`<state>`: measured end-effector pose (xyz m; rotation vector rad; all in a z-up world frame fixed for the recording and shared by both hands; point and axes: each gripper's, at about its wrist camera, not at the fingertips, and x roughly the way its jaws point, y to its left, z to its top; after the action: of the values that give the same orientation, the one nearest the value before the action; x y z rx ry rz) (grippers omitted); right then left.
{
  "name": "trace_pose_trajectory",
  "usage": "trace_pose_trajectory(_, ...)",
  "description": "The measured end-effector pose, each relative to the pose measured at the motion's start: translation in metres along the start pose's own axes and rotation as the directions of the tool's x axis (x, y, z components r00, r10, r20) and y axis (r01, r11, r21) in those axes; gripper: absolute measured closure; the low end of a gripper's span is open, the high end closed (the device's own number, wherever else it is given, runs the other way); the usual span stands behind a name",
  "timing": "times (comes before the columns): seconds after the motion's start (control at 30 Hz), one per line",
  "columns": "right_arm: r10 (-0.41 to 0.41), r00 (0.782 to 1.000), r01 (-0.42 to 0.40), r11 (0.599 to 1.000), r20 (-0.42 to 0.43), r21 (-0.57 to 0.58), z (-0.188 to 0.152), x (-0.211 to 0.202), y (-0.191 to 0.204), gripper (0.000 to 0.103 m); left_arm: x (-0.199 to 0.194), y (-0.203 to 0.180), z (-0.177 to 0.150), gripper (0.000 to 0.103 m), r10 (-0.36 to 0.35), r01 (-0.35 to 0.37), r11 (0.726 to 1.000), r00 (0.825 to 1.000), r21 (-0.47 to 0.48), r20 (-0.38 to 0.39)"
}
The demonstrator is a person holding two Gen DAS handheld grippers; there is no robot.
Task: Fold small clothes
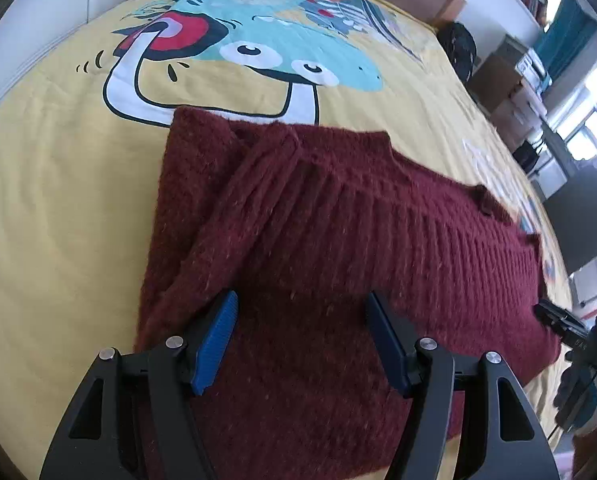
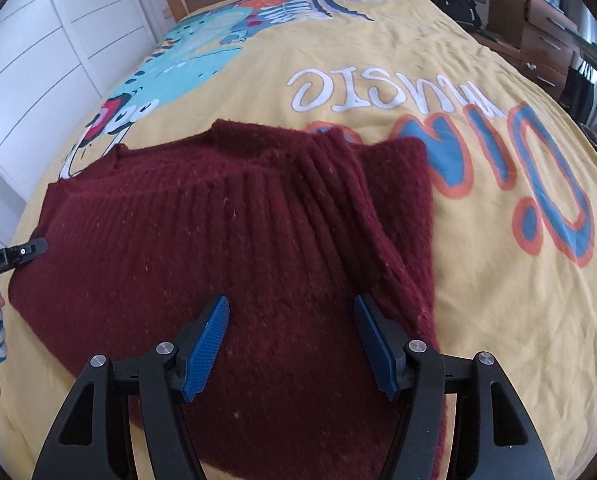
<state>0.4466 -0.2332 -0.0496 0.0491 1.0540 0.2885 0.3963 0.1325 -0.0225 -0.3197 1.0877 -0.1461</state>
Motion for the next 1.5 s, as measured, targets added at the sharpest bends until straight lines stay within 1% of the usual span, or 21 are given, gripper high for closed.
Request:
trace_pose_trajectory(0.1, -0.022, 1.0, 0.022, 1.0, -0.005, 0.011, -0.002, -0.006, 0.004, 0.036, -0.007, -0.008, -0.003, 0.042, 0.038, -0.038, 0.999, 0.999, 0.034, -0.007)
trace_pose_trajectory(0.17, -0.054, 0.998, 0.053, 0.999, 0.012, 0.01, 0.0, -0.016, 0.012, 0.036, -0.015, -0.015, -0.005, 0.042, 0.061, -0.062, 0.997, 0.998, 0.049, 0.009)
trace_pose_trajectory(0.27, -0.066, 0.996, 0.066, 0.998, 0.057, -0.011, 0.002, -0.027, 0.028, 0.036, -0.03, -0.029, -0.007, 0.042, 0.088, -0.093, 0.993, 0.994, 0.078, 0.066)
trace_pose_trajectory(0.33, -0.059, 0.995, 0.061, 0.998, 0.086, -0.024, 0.001, -0.031, 0.038, 0.036, -0.034, -0.036, -0.009, 0.042, 0.101, -0.109, 0.991, 0.99, 0.077, 0.097)
trace_pose_trajectory(0.4, -0.064, 0.994, 0.068, 0.997, 0.094, -0.038, -0.001, -0.029, 0.047, 0.036, -0.032, -0.042, -0.012, 0.042, 0.117, -0.125, 0.99, 0.987, 0.068, 0.113)
trace_pose_trajectory(0.5, -0.081, 0.994, 0.085, 0.995, 0.073, -0.056, -0.01, -0.018, 0.053, 0.036, -0.018, -0.05, -0.018, 0.042, 0.168, -0.177, 0.981, 0.98, 0.079, 0.105)
trace_pose_trajectory(0.6, -0.081, 0.995, 0.083, 0.996, 0.049, -0.044, -0.019, -0.008, 0.045, 0.036, -0.003, -0.051, -0.029, 0.042, 0.207, -0.216, 0.972, 0.974, 0.092, 0.094)
trace_pose_trajectory(0.67, -0.068, 0.997, 0.069, 0.997, 0.043, -0.026, -0.022, -0.006, 0.039, 0.034, 0.001, -0.051, -0.036, 0.042, 0.219, -0.231, 0.968, 0.968, 0.094, 0.118)
trace_pose_trajectory(0.7, -0.062, 0.997, 0.063, 0.998, 0.043, -0.02, -0.024, -0.006, 0.038, 0.033, 0.002, -0.051, -0.037, 0.041, 0.221, -0.232, 0.968, 0.968, 0.093, 0.121)
trace_pose_trajectory(0.73, -0.057, 0.997, 0.058, 0.998, 0.043, -0.014, -0.025, -0.005, 0.037, 0.033, 0.003, -0.05, -0.038, 0.038, 0.221, -0.232, 0.969, 0.968, 0.089, 0.117)
trace_pose_trajectory(0.8, -0.055, 0.997, 0.055, 0.998, 0.046, -0.009, -0.027, -0.005, 0.036, 0.032, 0.006, -0.046, -0.037, 0.035, 0.218, -0.226, 0.971, 0.971, 0.077, 0.098)
trace_pose_trajectory(1.0, -0.056, 0.997, 0.057, 0.998, 0.052, -0.011, -0.032, -0.005, 0.037, 0.032, 0.006, -0.043, -0.037, 0.032, 0.213, -0.219, 0.973, 0.974, 0.08, 0.076)
trace_pose_trajectory(1.13, -0.055, 0.997, 0.056, 0.998, 0.052, -0.017, -0.037, -0.006, 0.037, 0.032, 0.008, -0.041, -0.042, 0.025, 0.214, -0.218, 0.973, 0.975, 0.074, 0.063)
trace_pose_trajectory(1.27, -0.055, 0.998, 0.055, 0.998, 0.044, -0.014, -0.04, -0.007, 0.036, 0.032, 0.008, -0.042, -0.045, 0.023, 0.212, -0.216, 0.974, 0.976, 0.074, 0.054)
trace_pose_trajectory(1.37, -0.052, 0.998, 0.052, 0.999, 0.019, 0.006, -0.039, -0.01, 0.036, 0.032, 0.007, -0.041, -0.043, 0.023, 0.211, -0.213, 0.974, 0.977, 0.072, 0.037)
trace_pose_trajectory(1.5, -0.071, 0.998, 0.07, 0.997, -0.004, -0.008, -0.038, -0.017, 0.041, 0.032, 0.0, -0.046, -0.041, 0.023, 0.217, -0.218, 0.973, 0.976, 0.076, 0.019)
